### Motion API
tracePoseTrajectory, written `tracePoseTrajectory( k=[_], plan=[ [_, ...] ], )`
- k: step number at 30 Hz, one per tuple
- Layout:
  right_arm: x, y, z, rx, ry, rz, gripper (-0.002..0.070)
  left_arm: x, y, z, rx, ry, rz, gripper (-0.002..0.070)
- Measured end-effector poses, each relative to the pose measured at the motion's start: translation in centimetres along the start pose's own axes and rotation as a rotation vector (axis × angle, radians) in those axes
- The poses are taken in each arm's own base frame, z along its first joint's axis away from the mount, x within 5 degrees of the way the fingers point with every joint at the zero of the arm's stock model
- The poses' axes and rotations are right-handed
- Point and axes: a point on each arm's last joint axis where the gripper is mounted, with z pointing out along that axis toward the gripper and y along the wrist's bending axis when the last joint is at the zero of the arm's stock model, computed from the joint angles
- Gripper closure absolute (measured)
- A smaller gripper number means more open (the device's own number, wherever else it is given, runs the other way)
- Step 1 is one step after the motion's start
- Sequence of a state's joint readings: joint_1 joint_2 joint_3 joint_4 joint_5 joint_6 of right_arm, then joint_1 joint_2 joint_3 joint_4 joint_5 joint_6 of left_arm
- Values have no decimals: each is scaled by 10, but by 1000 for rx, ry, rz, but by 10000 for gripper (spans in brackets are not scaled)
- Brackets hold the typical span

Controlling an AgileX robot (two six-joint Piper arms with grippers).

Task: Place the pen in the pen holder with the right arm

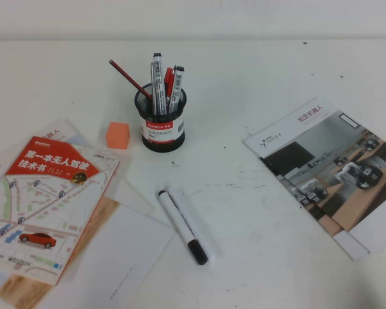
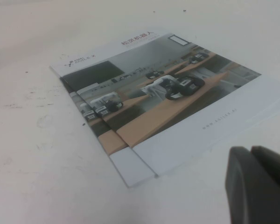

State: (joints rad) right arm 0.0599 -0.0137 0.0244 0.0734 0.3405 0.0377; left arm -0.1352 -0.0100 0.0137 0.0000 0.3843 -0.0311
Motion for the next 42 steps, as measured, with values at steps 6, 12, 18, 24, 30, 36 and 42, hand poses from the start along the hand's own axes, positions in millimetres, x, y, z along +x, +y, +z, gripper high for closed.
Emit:
tracePoseTrajectory(
  k=[6,12,18,24,30,36,42],
  plan=[
    [0,0,0,0,0,0,696,0,0,0,0,0,0,676],
    [0,0,0,0,0,0,696,0,0,0,0,0,0,676],
    [0,0,0,0,0,0,696,0,0,0,0,0,0,676],
    [0,0,0,0,0,0,696,0,0,0,0,0,0,676],
    [0,0,0,0,0,0,696,0,0,0,0,0,0,676],
    [0,0,0,-5,0,15,696,0,0,0,0,0,0,676],
    [0,4,0,-43,2,120,696,0,0,0,0,0,0,676]
  ],
)
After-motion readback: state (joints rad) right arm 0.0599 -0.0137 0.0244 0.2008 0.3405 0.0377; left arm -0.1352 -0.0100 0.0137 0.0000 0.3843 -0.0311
